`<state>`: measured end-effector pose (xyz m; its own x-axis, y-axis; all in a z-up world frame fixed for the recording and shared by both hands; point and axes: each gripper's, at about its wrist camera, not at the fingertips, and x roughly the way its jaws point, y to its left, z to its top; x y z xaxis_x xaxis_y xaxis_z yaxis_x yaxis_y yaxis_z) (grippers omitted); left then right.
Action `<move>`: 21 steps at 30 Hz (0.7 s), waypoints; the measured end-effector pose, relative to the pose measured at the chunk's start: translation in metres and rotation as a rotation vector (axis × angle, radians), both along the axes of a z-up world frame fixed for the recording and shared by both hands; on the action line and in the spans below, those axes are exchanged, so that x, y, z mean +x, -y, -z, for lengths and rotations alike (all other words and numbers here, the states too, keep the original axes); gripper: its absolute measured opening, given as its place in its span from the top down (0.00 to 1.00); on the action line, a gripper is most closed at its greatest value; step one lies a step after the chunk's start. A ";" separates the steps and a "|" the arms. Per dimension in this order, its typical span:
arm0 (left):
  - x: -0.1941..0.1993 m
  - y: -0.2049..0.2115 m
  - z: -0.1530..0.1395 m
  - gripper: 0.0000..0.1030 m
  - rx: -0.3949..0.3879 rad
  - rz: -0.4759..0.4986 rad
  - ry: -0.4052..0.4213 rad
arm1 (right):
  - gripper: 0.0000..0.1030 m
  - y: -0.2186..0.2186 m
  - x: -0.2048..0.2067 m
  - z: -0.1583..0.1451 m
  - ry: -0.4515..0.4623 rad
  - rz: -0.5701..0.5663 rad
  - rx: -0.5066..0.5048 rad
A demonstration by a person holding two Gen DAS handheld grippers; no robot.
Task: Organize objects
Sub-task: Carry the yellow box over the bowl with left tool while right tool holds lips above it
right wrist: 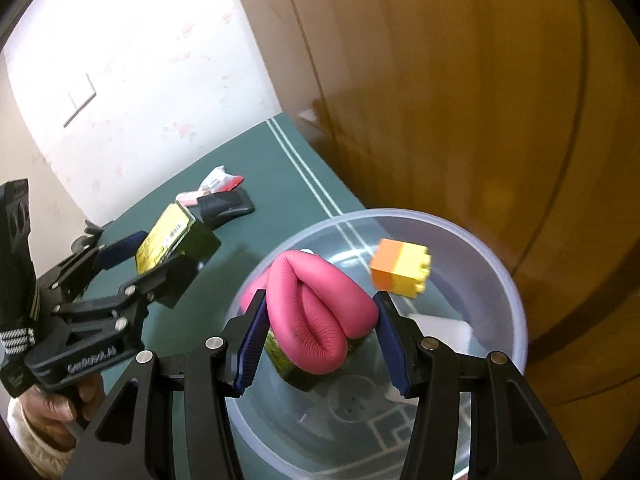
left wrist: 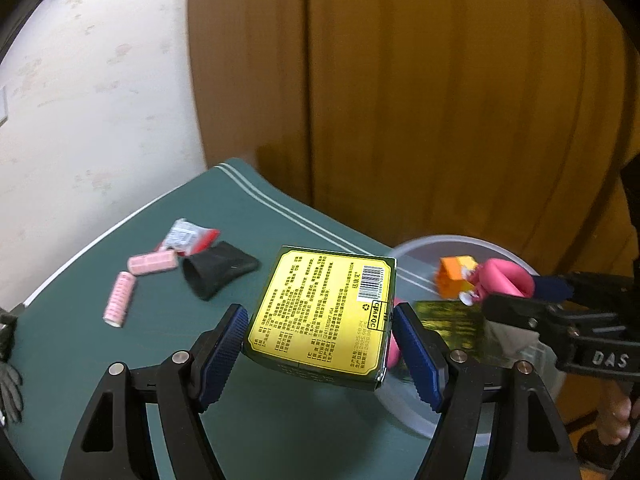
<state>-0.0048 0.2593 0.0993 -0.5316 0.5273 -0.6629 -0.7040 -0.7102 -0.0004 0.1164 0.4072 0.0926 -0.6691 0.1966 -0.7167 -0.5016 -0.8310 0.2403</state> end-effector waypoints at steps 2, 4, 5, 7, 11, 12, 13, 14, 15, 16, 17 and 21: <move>0.008 -0.004 0.001 0.25 0.000 0.022 0.002 | 0.48 -0.003 0.007 0.001 -0.002 0.015 -0.007; 0.014 -0.009 0.001 0.25 -0.003 0.041 0.000 | 0.49 -0.006 0.014 0.003 -0.001 0.028 -0.012; 0.016 -0.011 0.001 0.25 -0.004 0.047 -0.001 | 0.48 -0.007 0.016 0.004 0.001 0.032 -0.014; 0.020 -0.015 0.001 0.25 -0.003 0.061 0.003 | 0.48 -0.007 0.021 0.007 0.007 0.035 -0.018; 0.027 -0.024 0.001 0.25 -0.001 0.089 0.014 | 0.49 -0.007 0.029 0.015 0.025 0.036 -0.031; 0.028 -0.028 0.001 0.25 -0.004 0.097 0.011 | 0.48 -0.007 0.030 0.016 0.028 0.036 -0.032; 0.029 -0.030 0.001 0.25 -0.006 0.103 0.010 | 0.48 -0.007 0.032 0.017 0.030 0.037 -0.032; 0.029 -0.033 0.000 0.25 -0.006 0.108 0.009 | 0.48 -0.007 0.034 0.018 0.031 0.037 -0.032; 0.029 -0.037 -0.001 0.25 -0.005 0.119 0.010 | 0.48 -0.006 0.036 0.018 0.031 0.039 -0.032; 0.029 -0.040 -0.001 0.25 -0.004 0.127 0.011 | 0.48 -0.006 0.038 0.019 0.034 0.040 -0.030; 0.030 -0.043 -0.002 0.25 -0.002 0.136 0.012 | 0.48 -0.006 0.040 0.020 0.037 0.041 -0.026; 0.026 -0.059 -0.003 0.25 -0.006 0.182 0.039 | 0.48 -0.003 0.045 0.024 0.051 0.040 -0.014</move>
